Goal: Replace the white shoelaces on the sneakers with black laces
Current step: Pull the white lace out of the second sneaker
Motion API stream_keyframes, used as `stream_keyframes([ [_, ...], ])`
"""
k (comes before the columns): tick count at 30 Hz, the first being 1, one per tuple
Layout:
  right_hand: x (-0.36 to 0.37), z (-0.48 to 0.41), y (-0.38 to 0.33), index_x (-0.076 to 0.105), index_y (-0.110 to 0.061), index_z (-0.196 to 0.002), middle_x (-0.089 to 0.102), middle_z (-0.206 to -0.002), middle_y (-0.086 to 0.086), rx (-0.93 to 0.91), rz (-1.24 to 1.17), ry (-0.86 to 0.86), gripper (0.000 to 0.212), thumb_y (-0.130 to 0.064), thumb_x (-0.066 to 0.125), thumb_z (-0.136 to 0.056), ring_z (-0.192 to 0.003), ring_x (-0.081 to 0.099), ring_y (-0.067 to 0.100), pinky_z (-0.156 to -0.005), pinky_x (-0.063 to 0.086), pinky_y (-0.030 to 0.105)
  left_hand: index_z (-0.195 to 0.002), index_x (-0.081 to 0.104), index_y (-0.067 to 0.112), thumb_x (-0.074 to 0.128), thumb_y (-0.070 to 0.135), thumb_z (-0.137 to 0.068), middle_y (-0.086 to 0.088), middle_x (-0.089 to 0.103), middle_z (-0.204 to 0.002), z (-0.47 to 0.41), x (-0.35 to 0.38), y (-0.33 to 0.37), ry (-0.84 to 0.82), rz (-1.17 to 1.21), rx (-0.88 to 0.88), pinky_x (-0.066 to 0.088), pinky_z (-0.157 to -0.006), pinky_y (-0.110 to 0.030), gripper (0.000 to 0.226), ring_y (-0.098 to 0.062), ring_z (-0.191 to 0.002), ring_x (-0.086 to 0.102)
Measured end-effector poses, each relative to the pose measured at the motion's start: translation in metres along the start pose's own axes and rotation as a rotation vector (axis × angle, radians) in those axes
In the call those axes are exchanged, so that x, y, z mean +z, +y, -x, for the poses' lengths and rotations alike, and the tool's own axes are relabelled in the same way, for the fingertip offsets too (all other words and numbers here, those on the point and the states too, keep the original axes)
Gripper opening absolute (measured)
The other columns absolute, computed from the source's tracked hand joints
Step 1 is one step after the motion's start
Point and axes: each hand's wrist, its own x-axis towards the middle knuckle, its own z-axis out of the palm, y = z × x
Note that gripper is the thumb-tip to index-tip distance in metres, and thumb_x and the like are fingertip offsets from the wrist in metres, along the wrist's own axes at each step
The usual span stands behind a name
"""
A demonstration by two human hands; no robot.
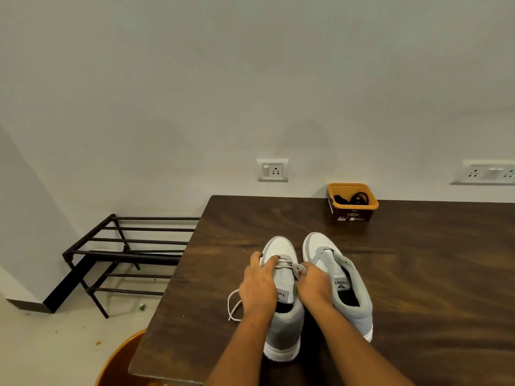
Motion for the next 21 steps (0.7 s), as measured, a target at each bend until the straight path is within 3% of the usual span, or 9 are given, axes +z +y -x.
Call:
stream_keyframes([
  [3, -0.002, -0.001, 0.001, 0.06, -0.012, -0.119, 0.064, -0.118, 0.012, 0.019, -0.041, 0.0, 0.028, -0.015, 0.042, -0.099, -0.107, 0.058, 0.028, -0.088, 0.045, 0.03, -0.126, 0.044, 0.042, 0.05, 0.028, -0.096, 0.001, 0.023, -0.15, -0.004, 0.001, 0.0, -0.035, -0.135, 0.135, 0.053, -0.078, -0.032, 0.034, -0.021, -0.118, 0.041],
  [9, -0.001, 0.0, 0.0, 0.061, -0.013, -0.113, 0.066, -0.113, 0.01, -0.03, -0.008, -0.056, 0.025, -0.017, 0.04, -0.1, -0.101, 0.061, 0.025, -0.091, 0.047, 0.032, -0.133, 0.037, 0.036, 0.057, 0.026, -0.093, 0.001, 0.01, -0.155, -0.008, -0.004, 0.008, -0.147, -0.277, 0.208, 0.051, -0.085, -0.033, 0.047, -0.023, -0.126, 0.031],
  [14, 0.002, 0.0, 0.001, 0.061, -0.011, -0.11, 0.066, -0.111, 0.009, -0.065, 0.046, -0.092, 0.024, -0.019, 0.041, -0.099, -0.1, 0.061, 0.025, -0.089, 0.048, 0.034, -0.127, 0.05, 0.035, 0.046, 0.027, -0.097, 0.004, 0.01, -0.156, -0.015, -0.001, 0.017, -0.158, -0.257, 0.161, 0.048, -0.088, -0.035, 0.031, -0.022, -0.13, 0.026],
  [17, 0.003, -0.001, -0.001, 0.062, -0.011, -0.111, 0.065, -0.112, 0.008, -0.078, 0.062, -0.097, 0.027, -0.019, 0.039, -0.099, -0.101, 0.062, 0.025, -0.089, 0.049, 0.034, -0.122, 0.056, 0.033, 0.052, 0.026, -0.092, 0.004, 0.012, -0.154, -0.026, -0.001, 0.022, -0.232, -0.225, 0.106, 0.045, -0.091, -0.038, 0.031, -0.022, -0.132, 0.022],
  [21, 0.005, 0.0, -0.004, 0.059, -0.013, -0.115, 0.062, -0.116, 0.008, -0.094, 0.117, -0.122, 0.025, -0.021, 0.043, -0.098, -0.106, 0.061, 0.025, -0.094, 0.048, 0.034, -0.108, 0.065, 0.027, 0.053, 0.027, -0.088, 0.001, 0.028, -0.138, -0.038, -0.001, 0.023, -0.329, -0.136, 0.051, 0.044, -0.092, -0.039, 0.024, -0.023, -0.126, 0.026],
])
